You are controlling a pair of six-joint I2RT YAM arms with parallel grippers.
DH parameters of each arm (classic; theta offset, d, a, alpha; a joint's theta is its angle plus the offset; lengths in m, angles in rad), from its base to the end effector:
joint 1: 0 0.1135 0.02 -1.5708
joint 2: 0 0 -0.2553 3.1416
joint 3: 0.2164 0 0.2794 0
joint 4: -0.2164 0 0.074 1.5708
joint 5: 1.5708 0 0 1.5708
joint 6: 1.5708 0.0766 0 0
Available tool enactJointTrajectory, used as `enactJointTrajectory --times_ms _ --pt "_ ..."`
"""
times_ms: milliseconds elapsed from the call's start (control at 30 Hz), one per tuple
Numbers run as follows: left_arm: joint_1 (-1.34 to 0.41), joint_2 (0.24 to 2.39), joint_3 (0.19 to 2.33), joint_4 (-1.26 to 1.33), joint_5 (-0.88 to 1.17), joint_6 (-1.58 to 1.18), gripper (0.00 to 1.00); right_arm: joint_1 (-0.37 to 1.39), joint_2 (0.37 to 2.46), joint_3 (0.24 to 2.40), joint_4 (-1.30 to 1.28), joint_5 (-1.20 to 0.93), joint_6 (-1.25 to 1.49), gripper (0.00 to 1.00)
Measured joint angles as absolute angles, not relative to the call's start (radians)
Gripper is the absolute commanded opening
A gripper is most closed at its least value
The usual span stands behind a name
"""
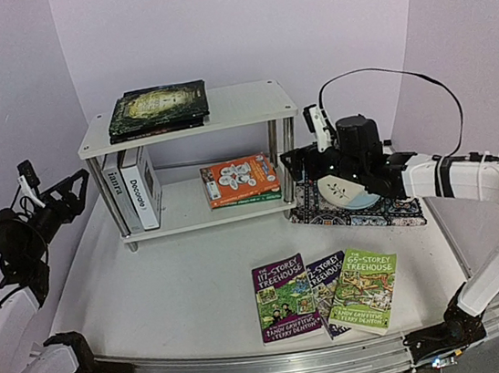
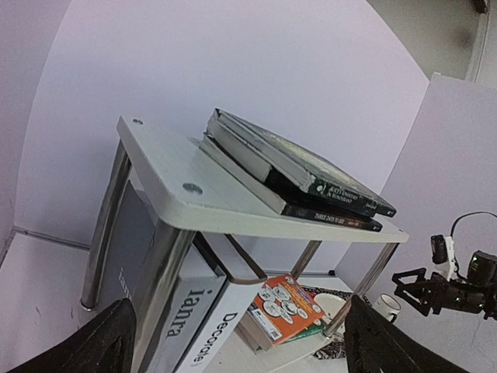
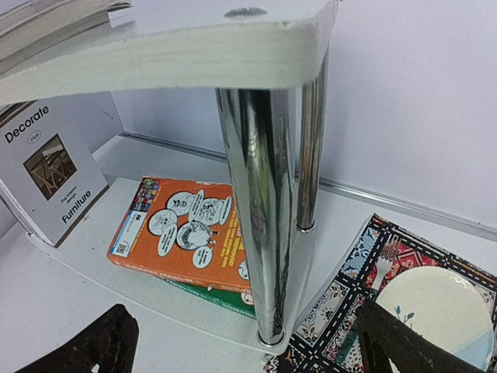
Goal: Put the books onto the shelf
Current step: Move the shelf to the corner of the board, then pick up the book from the center of the board.
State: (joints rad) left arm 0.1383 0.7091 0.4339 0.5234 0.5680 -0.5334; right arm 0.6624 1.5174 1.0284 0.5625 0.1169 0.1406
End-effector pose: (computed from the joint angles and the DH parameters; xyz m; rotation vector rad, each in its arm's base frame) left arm 0.2429 -0.0078 0.2974 0.0322 1.3973 -0.7046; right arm 0.3407 0.2544 0.3042 -0.2996 1.4935 0.5576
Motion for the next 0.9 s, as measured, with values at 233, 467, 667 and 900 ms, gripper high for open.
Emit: enactJointTrajectory --times_ms 233,467,667,900 --pt "0.138 0.633 0.372 0.44 0.685 -0.731 0.98 0.663 1.453 0.954 0.477 0.107 0.243 0.98" --pt "0.033 0.504 0.393 0.138 0.663 -0.757 1.0 0.662 1.411 0.898 0.362 0.059 0.37 0.98" --pt "-0.046 0.488 0.448 0.062 0.631 -0.762 1.0 0.662 1.411 0.885 0.319 -0.003 0.448 0.98" --pt "-0.125 0.527 0.444 0.008 0.581 -0.794 1.0 0.662 1.411 0.882 0.313 -0.044 0.503 0.98"
